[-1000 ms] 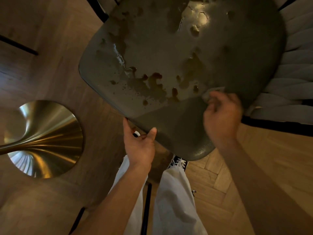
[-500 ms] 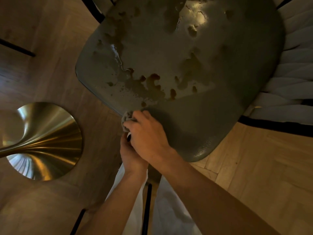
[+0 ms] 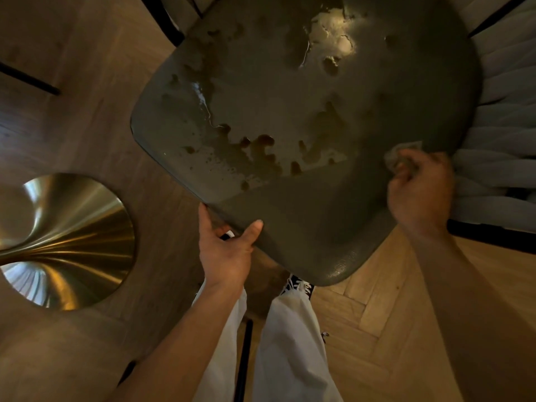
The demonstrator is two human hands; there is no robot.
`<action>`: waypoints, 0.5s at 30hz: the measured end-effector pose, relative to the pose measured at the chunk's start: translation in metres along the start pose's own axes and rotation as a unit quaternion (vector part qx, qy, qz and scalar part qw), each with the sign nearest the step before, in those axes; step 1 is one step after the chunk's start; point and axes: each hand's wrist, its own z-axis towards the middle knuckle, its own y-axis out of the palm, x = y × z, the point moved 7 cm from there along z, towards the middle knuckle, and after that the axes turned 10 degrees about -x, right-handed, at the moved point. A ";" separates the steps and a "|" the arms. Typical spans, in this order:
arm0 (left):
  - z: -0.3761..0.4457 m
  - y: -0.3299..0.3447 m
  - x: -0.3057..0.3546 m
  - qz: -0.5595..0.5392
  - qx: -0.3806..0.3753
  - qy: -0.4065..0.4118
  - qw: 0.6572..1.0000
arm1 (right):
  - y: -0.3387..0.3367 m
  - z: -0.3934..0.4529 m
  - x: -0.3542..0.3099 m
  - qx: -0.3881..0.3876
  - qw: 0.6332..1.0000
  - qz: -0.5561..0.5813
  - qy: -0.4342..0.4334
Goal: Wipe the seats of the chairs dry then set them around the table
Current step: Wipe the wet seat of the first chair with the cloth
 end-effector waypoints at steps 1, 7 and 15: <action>0.001 -0.001 -0.001 -0.003 0.001 0.005 1.000 | -0.003 0.005 0.005 0.003 1.000 0.014 0.021; -0.002 0.002 0.002 0.033 -0.010 0.037 0.999 | 0.009 -0.011 -0.022 0.010 0.998 0.063 0.015; -0.005 0.003 -0.004 -0.007 -0.011 0.066 0.998 | 0.078 -0.094 -0.137 -0.136 0.974 0.070 -0.168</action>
